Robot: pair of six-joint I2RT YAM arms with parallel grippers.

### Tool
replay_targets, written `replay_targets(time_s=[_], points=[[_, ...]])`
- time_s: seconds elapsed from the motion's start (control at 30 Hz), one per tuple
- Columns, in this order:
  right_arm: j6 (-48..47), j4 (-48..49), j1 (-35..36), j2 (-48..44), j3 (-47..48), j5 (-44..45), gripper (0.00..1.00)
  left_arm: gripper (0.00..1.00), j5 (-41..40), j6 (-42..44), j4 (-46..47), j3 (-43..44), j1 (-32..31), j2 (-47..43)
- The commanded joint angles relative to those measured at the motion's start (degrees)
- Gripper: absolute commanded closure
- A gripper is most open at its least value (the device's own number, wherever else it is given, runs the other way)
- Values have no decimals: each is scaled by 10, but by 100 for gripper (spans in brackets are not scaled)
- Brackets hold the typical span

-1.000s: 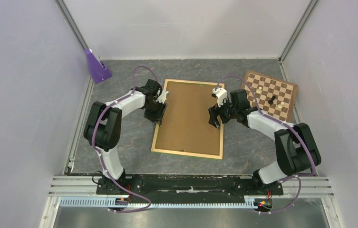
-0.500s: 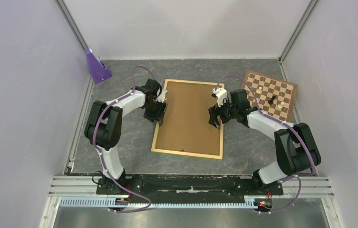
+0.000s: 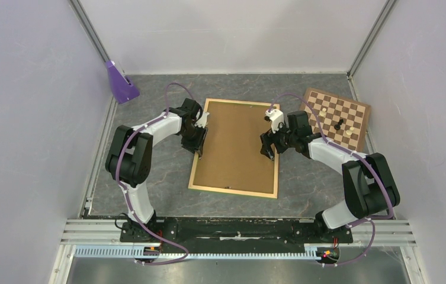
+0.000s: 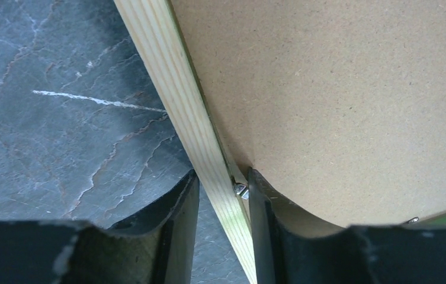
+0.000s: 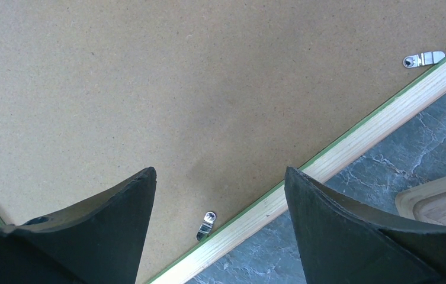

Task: Put the photo into the frame

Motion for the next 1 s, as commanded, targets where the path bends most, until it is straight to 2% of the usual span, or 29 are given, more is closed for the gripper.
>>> replay_targets(time_s=[0.0, 0.3, 0.4, 0.5, 0.67, 0.8, 0.97], points=[[4, 18, -7, 3, -5, 6, 18, 60, -8, -5, 17, -8, 14, -4], [4, 19, -13, 6, -4, 14, 18, 70, 17, 8, -4, -15, 24, -20], [5, 19, -14, 5, -4, 15, 18, 78, 26, 11, -7, -16, 24, -23], [5, 19, -15, 5, -4, 16, 18, 79, 32, 11, -7, -17, 24, -26], [5, 20, -15, 7, -5, 16, 18, 52, 42, 8, -7, -12, 23, -29], [7, 19, -15, 8, -5, 14, 18, 46, 58, -1, -6, -11, 23, -18], [7, 19, -16, 6, -8, 17, 18, 45, 62, -1, -5, -16, 24, -10]])
